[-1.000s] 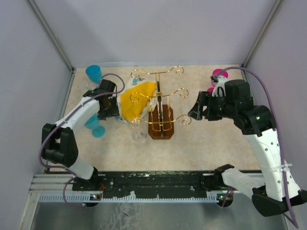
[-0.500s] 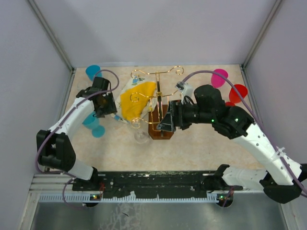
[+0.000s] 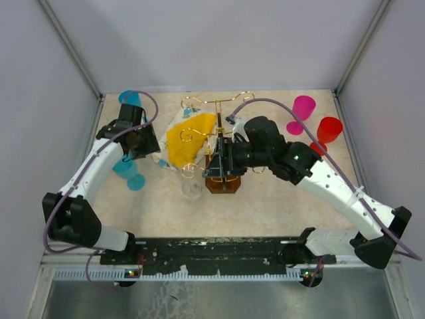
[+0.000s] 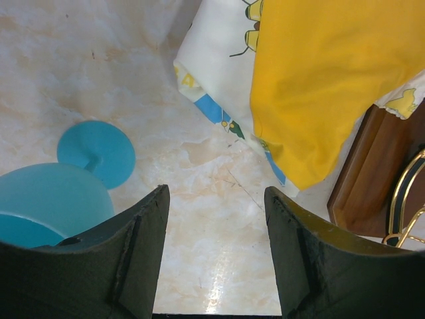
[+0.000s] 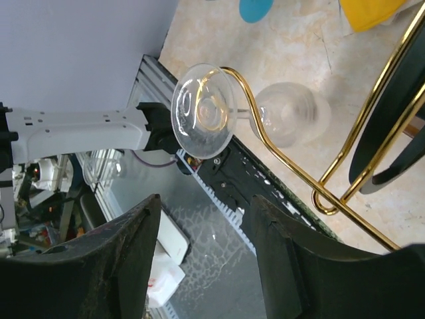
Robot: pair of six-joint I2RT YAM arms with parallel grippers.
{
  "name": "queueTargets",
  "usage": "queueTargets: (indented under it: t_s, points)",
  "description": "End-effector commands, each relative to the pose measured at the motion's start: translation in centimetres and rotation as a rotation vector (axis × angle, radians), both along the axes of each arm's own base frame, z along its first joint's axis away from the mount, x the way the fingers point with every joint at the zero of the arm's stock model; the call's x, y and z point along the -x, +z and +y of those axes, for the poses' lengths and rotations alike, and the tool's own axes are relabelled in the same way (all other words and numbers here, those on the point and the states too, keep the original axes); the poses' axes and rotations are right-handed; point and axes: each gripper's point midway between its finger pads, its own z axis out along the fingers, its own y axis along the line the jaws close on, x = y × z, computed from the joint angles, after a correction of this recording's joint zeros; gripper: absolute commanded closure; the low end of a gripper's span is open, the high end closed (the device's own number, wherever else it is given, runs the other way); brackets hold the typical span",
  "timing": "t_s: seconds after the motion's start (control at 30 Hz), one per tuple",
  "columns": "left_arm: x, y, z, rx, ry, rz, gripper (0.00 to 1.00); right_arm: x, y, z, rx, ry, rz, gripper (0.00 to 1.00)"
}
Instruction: Take the wine glass off the wine glass rack
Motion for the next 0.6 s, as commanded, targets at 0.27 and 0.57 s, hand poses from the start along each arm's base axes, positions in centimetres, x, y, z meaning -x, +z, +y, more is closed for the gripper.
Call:
queueTargets:
  t_s: [0.27, 0.57]
  points:
    - [-1.6, 4.7, -1.0, 0.1, -0.02, -0.17, 0.34, -0.9, -0.6, 2.9, -0.061, 0.031, 0.025, 0.46]
    - [-1.8, 7.4, -1.0, 0.133, -0.035, -0.218, 0.34, -1.3, -1.3, 4.2, -0.085, 0.046, 0.047, 0.47]
